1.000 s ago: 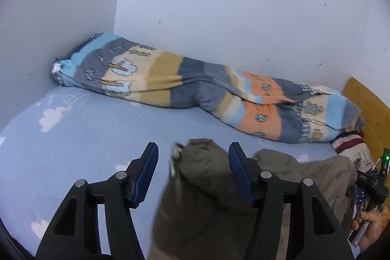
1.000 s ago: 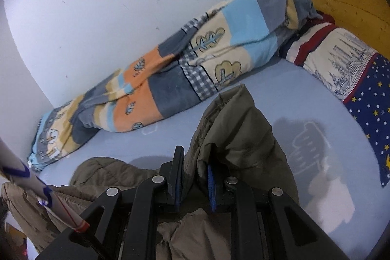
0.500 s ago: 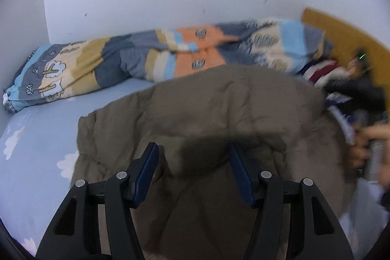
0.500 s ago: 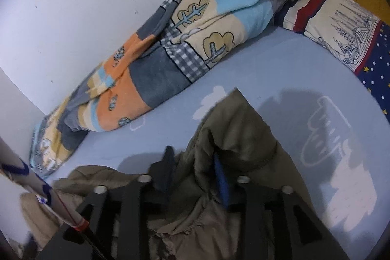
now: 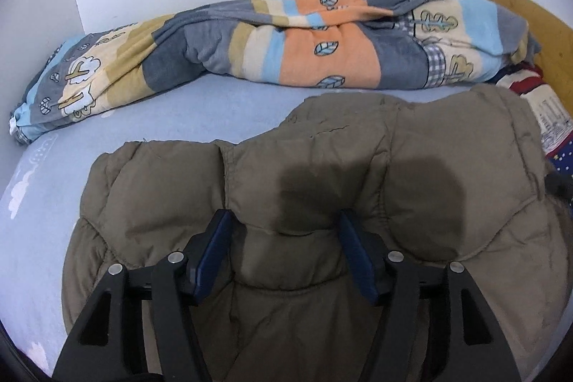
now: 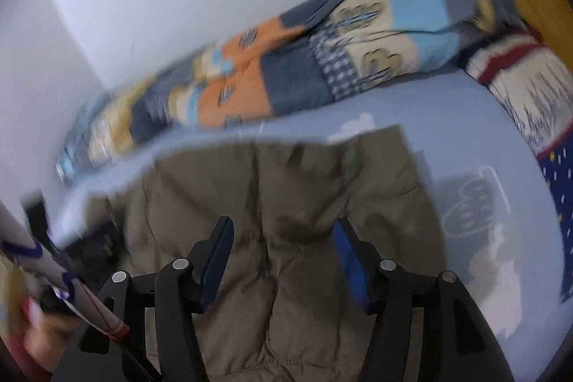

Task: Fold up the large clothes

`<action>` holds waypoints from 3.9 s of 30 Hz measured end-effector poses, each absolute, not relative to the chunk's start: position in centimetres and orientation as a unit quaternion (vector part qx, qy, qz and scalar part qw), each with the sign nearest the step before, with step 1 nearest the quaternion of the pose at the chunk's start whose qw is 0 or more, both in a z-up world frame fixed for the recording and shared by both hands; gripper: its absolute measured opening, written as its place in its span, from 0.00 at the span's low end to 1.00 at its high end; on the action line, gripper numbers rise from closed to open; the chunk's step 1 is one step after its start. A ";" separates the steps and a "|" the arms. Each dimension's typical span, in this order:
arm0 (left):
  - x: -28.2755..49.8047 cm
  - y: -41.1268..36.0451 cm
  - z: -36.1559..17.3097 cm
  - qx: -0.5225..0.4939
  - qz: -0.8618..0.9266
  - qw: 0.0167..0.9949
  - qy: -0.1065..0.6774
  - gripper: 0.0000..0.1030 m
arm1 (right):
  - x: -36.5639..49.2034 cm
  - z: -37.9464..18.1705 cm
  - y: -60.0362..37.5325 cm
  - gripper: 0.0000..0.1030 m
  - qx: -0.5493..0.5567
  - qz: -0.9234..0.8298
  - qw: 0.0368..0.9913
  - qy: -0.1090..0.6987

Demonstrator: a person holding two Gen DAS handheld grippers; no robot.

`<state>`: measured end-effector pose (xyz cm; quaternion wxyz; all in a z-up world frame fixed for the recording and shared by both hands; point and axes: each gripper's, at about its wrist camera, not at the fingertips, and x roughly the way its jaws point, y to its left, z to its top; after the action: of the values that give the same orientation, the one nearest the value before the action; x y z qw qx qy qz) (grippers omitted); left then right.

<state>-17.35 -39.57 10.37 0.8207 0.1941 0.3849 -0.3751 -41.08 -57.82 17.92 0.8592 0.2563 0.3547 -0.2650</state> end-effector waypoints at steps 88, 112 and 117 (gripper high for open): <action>-23.2 -19.7 11.0 0.168 -0.239 0.868 0.402 0.72 | -53.7 13.0 -54.2 0.50 0.311 -0.362 0.775 0.415; -23.8 -19.9 10.4 0.195 -0.235 0.859 0.411 0.72 | -51.0 14.1 -47.4 0.57 0.249 -0.319 0.803 0.438; -23.8 -20.2 9.9 0.206 -0.239 0.853 0.415 0.72 | -50.0 12.0 -47.8 0.57 0.256 -0.308 0.789 0.466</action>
<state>-23.84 -20.17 9.90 0.8535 0.2061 0.4149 -0.2386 -49.96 -47.84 12.05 0.7889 0.2556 0.4662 -0.3081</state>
